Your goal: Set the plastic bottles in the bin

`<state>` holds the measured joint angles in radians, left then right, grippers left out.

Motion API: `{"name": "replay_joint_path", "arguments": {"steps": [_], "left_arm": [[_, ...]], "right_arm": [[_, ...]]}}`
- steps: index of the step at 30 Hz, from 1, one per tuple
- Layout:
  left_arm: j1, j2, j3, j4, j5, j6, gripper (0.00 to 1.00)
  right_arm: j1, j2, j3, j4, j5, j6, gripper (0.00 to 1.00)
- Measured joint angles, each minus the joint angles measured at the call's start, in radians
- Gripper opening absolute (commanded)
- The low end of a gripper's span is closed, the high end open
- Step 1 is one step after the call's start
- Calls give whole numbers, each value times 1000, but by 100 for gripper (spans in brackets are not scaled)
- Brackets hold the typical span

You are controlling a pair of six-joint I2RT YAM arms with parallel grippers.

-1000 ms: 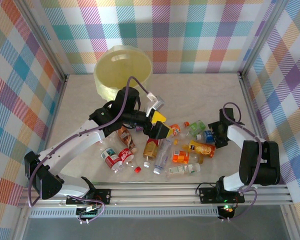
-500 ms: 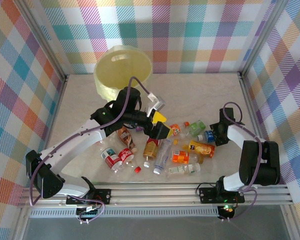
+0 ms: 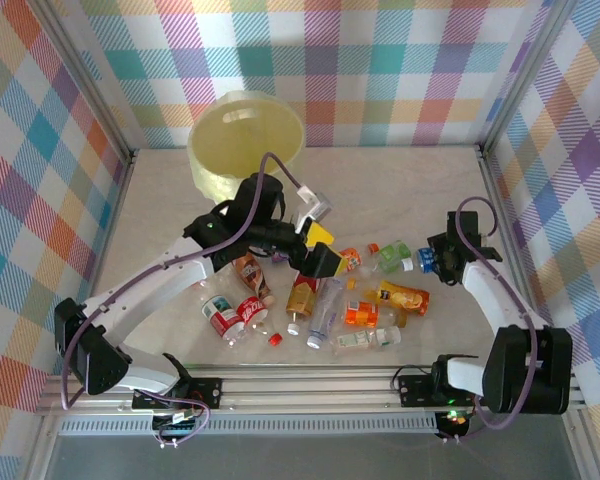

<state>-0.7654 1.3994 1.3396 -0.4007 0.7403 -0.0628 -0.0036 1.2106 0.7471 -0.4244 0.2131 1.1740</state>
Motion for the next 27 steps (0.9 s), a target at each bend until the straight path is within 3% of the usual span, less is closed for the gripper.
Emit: {"name": "replay_joint_path", "arguments": {"steps": [6, 16, 20, 27], "left_arm": [[0, 16, 6, -18, -1, 0, 100], [0, 60, 13, -18, 2, -36, 100], [0, 72, 13, -16, 2, -57, 100], [-4, 74, 13, -14, -32, -61, 100]], "right_arm": [[99, -87, 81, -45, 81, -66, 64], [381, -104, 259, -72, 222, -274, 64], [489, -105, 303, -45, 224, -356, 68], [563, -107, 361, -12, 153, -420, 65]]}}
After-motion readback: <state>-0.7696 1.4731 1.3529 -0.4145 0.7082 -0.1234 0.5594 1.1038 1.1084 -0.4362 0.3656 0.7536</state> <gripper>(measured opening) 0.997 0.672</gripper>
